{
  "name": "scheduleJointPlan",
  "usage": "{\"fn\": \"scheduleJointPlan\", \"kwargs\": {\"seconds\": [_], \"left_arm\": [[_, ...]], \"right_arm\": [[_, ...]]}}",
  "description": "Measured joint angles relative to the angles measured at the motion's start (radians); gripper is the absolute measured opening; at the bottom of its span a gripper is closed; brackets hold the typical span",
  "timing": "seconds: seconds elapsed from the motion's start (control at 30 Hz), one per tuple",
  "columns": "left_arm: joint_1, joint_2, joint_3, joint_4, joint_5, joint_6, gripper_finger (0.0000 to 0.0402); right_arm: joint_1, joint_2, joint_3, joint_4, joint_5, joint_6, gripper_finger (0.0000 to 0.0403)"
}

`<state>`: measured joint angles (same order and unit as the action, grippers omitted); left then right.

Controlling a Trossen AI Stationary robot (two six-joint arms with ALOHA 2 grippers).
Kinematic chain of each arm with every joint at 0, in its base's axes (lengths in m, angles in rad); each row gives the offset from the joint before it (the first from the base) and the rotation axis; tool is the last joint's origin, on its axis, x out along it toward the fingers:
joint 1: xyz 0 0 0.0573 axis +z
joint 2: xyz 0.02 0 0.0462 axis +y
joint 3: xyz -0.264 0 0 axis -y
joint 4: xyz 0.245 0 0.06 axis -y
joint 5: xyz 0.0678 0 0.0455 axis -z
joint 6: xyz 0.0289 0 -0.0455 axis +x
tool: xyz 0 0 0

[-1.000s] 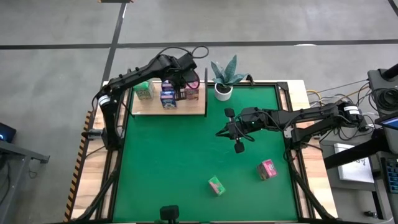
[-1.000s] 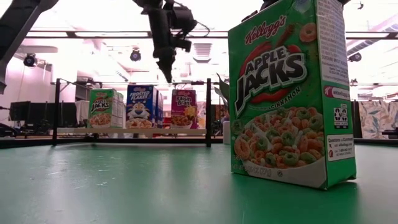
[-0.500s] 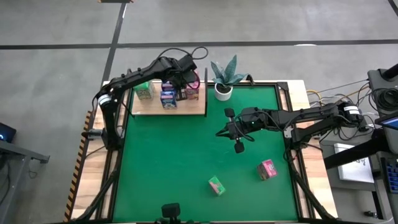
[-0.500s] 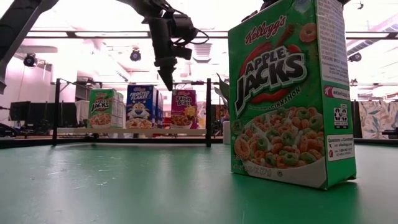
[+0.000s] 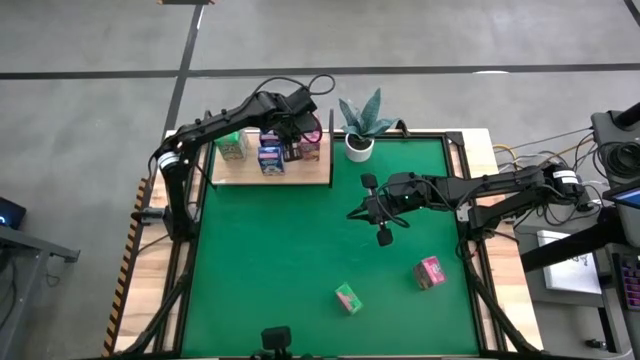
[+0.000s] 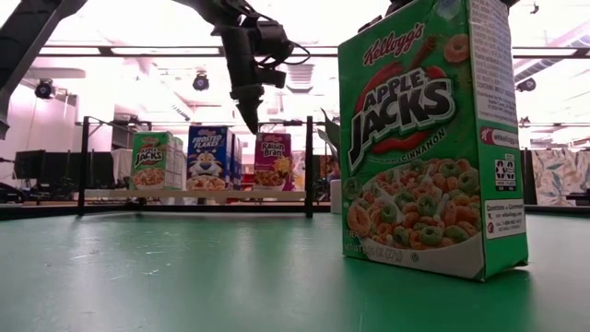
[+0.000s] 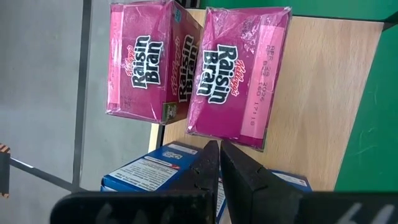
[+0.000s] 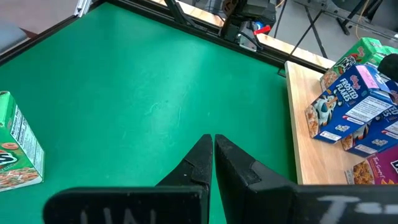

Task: Stack cereal on shelf
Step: Put the left pink cereal box on the shelf aligned with the other pink cereal box

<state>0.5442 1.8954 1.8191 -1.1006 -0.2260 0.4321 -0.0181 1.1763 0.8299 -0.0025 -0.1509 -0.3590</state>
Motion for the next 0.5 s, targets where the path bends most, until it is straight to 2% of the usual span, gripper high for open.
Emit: {"fn": "scheduleJointPlan", "kwargs": {"seconds": [0.5], "left_arm": [[-0.006, 0.000, 0.000, 0.001, 0.001, -0.005, 0.0000]], "right_arm": [[0.000, 0.000, 0.000, 0.000, -0.001, 0.000, 0.0009]]}}
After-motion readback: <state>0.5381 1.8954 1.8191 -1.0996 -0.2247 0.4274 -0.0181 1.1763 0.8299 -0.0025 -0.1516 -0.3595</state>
